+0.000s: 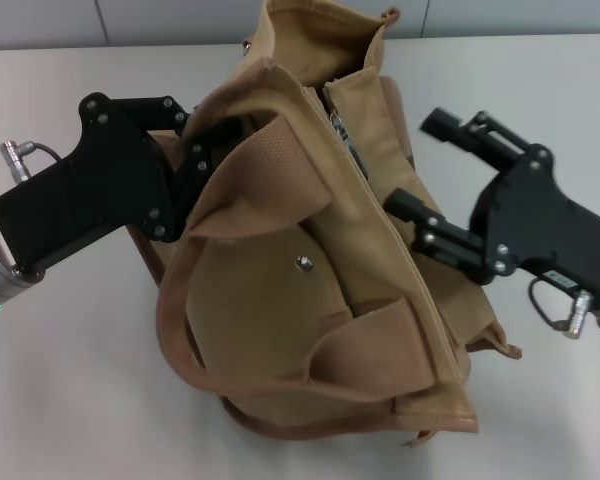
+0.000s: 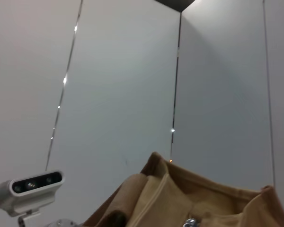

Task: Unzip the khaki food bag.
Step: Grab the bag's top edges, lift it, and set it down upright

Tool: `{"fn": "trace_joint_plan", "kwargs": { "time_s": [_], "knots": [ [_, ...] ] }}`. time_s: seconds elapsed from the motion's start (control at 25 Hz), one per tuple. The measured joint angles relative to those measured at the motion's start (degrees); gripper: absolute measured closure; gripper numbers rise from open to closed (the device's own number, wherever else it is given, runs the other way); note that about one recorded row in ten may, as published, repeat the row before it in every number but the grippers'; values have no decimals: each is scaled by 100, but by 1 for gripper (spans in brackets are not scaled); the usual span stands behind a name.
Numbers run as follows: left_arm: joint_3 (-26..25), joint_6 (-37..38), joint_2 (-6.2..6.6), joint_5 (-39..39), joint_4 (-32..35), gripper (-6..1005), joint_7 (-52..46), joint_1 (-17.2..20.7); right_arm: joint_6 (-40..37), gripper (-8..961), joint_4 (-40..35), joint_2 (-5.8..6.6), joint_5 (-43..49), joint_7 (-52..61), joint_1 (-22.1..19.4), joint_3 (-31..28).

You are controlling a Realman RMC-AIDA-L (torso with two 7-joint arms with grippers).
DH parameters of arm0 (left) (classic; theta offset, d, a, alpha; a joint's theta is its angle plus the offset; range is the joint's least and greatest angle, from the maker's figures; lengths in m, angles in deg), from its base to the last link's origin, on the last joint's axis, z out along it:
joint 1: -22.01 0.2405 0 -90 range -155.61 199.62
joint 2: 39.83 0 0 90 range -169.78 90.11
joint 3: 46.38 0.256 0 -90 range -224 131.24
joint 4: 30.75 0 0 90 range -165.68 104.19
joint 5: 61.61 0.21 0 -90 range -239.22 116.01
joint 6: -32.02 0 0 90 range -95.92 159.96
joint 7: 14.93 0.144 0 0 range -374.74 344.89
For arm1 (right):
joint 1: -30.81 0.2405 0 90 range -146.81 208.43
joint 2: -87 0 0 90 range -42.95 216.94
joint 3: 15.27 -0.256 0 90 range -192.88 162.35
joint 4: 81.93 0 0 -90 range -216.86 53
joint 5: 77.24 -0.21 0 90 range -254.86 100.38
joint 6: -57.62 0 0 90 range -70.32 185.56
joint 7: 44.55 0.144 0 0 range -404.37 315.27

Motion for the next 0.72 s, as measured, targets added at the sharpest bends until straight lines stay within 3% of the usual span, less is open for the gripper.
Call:
{"fn": "trace_joint_plan", "kwargs": {
  "time_s": [0.28, 0.48, 0.72],
  "knots": [
    [0, -140, -20, -6, -55, 936, 63, -5, -118, 221, 439, 0, 6, -1110, -47, 56],
    [4, -155, -23, -9, -122, 935, 152, -28, 77, 378, 718, 0, 8, -1610, -79, 51],
    [48, -135, -23, -12, -208, 935, 230, -91, 533, 374, 799, 0, 9, -1602, 103, 59]
  ]
}}
